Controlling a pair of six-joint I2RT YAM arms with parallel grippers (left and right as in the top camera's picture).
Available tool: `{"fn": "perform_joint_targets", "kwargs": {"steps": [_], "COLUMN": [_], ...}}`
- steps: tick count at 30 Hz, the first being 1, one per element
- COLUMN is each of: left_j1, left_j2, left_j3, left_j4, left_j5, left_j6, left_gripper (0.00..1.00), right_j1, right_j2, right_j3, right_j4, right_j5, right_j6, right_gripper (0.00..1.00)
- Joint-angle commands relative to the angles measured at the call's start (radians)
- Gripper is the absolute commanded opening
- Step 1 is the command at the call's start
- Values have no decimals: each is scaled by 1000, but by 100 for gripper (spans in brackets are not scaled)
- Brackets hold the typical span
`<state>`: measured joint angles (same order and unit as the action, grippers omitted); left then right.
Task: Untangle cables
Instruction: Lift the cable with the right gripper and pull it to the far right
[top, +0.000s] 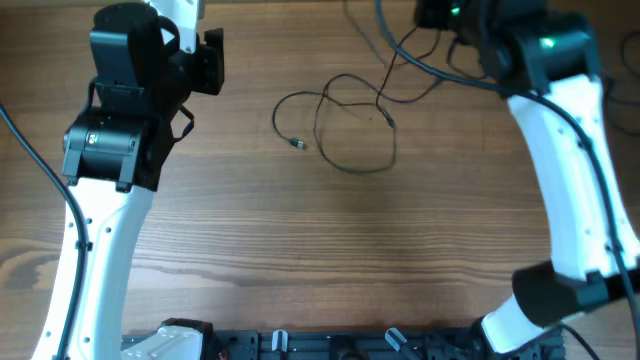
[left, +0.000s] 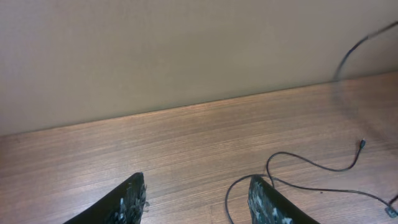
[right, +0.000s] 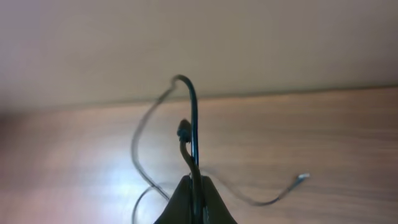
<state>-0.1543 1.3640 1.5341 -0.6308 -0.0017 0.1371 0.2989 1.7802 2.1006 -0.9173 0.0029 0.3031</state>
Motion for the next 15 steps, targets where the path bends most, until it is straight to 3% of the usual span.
{"fn": "perform_joint_targets", "kwargs": {"steps": [1, 7, 15], "left_j1": [5, 5, 5], "left_j2": [-18, -18, -18], "left_j3": [-5, -5, -5], "left_j4": [-8, -3, -2], "left_j5": [13, 12, 12], "left_j6": [12, 13, 13], "left_gripper": [54, 54, 55], "right_j1": [32, 65, 67], "right_j2": [60, 59, 59], "right_j3": [2, 2, 2], "right_j4": [15, 34, 39], "right_j5": [-330, -536, -209], "right_j6": [-61, -54, -41], "right_gripper": [4, 5, 5]}}
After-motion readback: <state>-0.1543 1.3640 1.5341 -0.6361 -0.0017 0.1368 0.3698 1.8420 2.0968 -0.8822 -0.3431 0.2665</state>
